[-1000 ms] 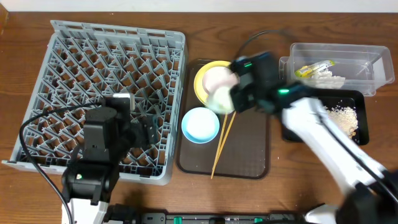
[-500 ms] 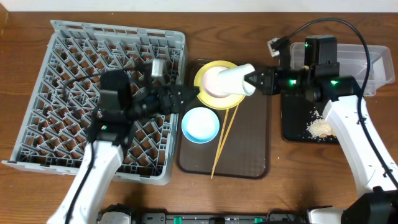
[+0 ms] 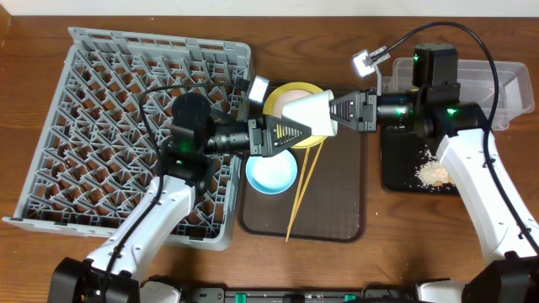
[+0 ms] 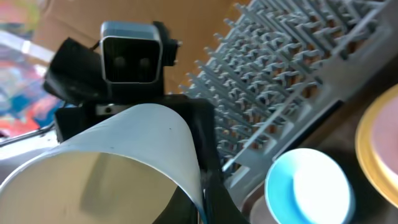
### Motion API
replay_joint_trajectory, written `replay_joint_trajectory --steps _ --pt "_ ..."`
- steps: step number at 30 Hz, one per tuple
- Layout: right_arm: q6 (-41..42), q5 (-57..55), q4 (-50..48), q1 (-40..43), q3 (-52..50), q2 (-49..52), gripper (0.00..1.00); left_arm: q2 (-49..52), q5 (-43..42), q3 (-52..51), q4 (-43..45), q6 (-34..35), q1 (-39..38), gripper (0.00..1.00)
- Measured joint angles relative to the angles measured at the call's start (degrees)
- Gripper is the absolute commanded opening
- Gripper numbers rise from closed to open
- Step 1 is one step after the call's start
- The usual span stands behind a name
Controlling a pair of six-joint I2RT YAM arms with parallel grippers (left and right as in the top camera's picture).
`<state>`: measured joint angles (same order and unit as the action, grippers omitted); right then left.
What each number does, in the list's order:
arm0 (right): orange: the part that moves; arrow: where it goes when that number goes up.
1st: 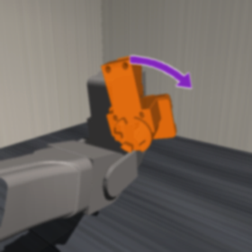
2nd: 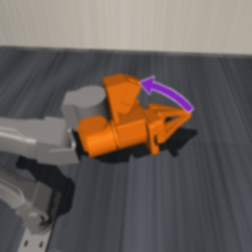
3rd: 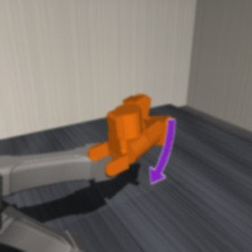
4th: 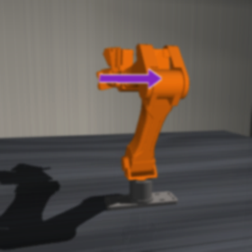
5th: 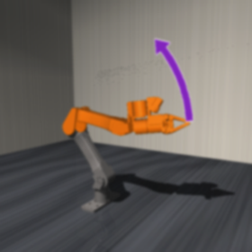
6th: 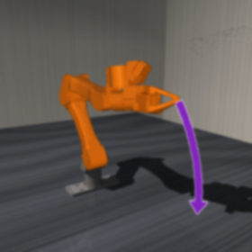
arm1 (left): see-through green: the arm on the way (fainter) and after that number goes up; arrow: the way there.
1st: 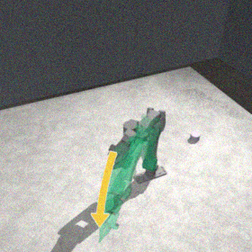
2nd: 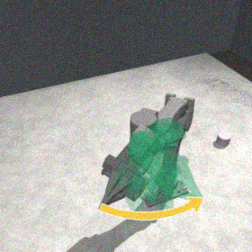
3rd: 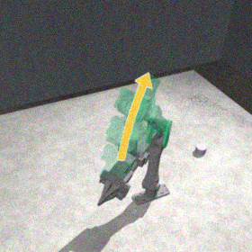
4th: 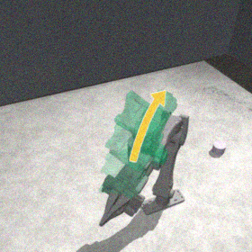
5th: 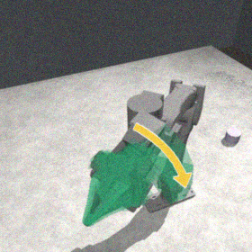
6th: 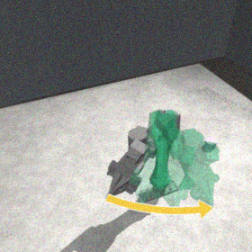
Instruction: Sort waste into correct bins and load items into the dishwasher
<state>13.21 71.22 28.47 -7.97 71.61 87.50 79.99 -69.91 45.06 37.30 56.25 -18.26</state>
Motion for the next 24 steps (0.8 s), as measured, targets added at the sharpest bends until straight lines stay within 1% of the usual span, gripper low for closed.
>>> replay_joint_trajectory --steps 4,9,11,16,20,21,23,24 --pt "0.0 1.3 0.2 -0.6 0.0 0.0 0.01 0.0 0.0 0.0 3.3 1.0 -0.7 0.91" --pt "0.0 1.6 0.5 -3.7 0.0 0.0 0.01 0.0 0.0 0.0 9.3 3.4 -1.0 0.9" --pt "0.0 1.4 0.5 -4.5 0.0 0.0 0.01 0.0 -0.1 0.0 10.4 4.3 -1.0 0.89" --pt "0.0 1.4 0.4 -5.1 0.0 0.0 0.01 0.0 -0.5 0.0 11.2 6.7 -0.9 0.8" --pt "0.0 1.7 0.4 -5.1 0.0 0.0 0.01 0.1 -0.5 0.0 11.2 7.0 -0.9 0.73" --pt "0.1 1.8 0.4 -5.1 0.0 0.0 0.01 0.1 -0.5 0.0 11.2 7.0 -0.9 0.7" --pt "0.1 1.8 0.4 -5.1 0.0 0.0 0.01 0.1 -0.5 0.0 11.2 7.0 -0.9 0.61" --pt "0.1 1.8 0.5 -5.1 0.0 0.0 0.02 0.1 -0.5 0.0 11.2 7.0 -0.9 0.54"
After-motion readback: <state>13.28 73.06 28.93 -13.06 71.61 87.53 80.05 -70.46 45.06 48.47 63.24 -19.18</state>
